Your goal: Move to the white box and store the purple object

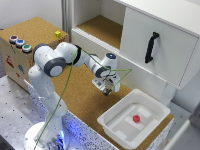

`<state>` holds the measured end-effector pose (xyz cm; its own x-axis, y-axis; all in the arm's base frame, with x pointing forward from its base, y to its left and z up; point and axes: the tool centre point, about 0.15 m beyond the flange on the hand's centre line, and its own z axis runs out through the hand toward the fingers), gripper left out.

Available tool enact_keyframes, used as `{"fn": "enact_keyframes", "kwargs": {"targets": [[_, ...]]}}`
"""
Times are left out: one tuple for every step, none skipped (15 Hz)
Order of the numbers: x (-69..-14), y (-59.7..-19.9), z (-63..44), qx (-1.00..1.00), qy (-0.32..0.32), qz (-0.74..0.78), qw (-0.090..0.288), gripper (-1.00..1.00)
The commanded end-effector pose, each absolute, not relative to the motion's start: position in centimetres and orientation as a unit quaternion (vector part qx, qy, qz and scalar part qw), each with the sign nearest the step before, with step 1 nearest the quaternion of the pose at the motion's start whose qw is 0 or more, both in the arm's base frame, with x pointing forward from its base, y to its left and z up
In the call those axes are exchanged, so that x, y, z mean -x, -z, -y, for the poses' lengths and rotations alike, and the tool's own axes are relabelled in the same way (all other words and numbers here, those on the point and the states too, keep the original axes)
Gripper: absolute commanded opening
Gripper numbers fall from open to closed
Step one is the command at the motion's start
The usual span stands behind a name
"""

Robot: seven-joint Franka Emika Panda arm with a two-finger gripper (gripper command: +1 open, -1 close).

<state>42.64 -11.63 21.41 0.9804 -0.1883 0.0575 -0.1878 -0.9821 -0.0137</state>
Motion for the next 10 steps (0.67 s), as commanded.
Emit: {"fn": "enact_keyframes", "kwargs": {"targets": [[-41.4,-24.7,11.7,0.987,0.068,-0.139,-0.032,-1.0],[-41.0,-26.0,12.0,0.985,0.076,-0.15,-0.03,-1.0],[-40.6,-27.6,12.1,0.983,0.084,-0.158,-0.027,-1.0],[-40.2,-29.2,12.3,0.982,0.087,-0.162,-0.032,-1.0],[-39.9,-30.4,12.5,0.984,0.084,-0.156,-0.033,-1.0],[-39.6,-32.3,13.0,0.987,0.071,-0.14,-0.036,-1.0],[-39.5,-33.6,13.7,0.989,0.069,-0.129,-0.039,-1.0],[-39.3,-34.8,14.6,0.989,0.072,-0.122,-0.037,-1.0],[-39.2,-35.8,15.6,0.99,0.079,-0.112,-0.04,-1.0],[-38.7,-37.3,17.5,0.99,0.088,-0.097,-0.047,-1.0]]}}
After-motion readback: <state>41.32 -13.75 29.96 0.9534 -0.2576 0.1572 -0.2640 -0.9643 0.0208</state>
